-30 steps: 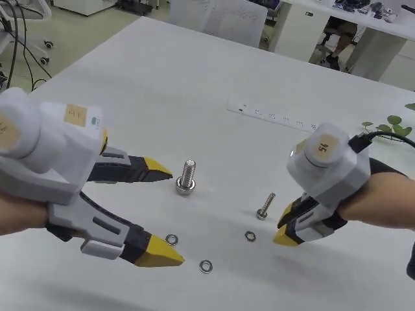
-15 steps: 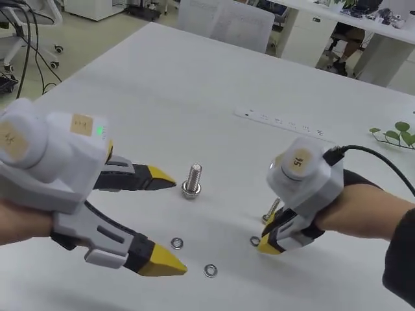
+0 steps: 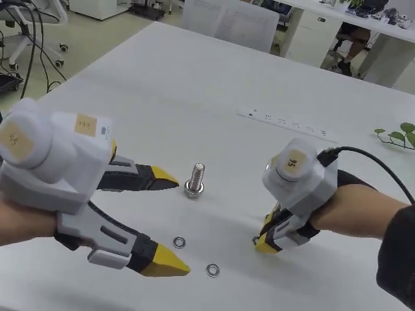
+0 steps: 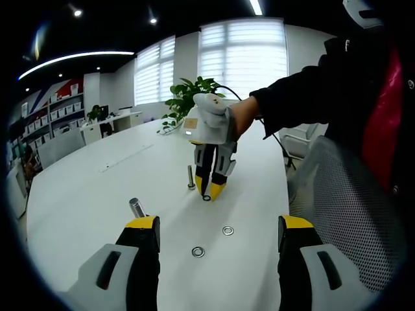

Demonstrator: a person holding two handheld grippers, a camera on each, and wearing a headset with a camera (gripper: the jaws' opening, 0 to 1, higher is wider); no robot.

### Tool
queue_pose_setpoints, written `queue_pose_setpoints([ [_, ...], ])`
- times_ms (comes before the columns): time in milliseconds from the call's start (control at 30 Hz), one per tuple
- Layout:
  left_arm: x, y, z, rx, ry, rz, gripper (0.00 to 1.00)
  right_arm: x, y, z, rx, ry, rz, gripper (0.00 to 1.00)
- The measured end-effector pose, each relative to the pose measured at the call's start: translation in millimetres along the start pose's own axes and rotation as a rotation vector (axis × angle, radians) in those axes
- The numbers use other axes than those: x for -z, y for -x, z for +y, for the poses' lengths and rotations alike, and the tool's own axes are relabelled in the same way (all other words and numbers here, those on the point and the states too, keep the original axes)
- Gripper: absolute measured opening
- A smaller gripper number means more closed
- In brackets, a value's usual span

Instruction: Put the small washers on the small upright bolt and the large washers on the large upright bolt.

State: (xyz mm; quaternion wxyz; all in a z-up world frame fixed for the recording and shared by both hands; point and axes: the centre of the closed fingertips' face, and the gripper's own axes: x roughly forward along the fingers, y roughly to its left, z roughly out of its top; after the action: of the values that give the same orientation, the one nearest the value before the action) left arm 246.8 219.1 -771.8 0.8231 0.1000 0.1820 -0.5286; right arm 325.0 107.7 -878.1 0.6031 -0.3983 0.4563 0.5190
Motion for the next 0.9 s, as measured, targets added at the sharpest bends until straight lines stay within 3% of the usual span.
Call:
queue_pose_setpoints([
  [267, 1.1, -0.6, 0.7, -0.002, 0.002, -0.001, 0.74, -0.3, -1.1, 2.2, 0.011, 0.038, 0.021, 0.15],
  [900, 1.3, -1.6, 0.5, 0.002, 0.003, -0.002, 0.74, 1.4, 4.5, 5.1, 0.005, 0.025, 0.016, 0.14],
])
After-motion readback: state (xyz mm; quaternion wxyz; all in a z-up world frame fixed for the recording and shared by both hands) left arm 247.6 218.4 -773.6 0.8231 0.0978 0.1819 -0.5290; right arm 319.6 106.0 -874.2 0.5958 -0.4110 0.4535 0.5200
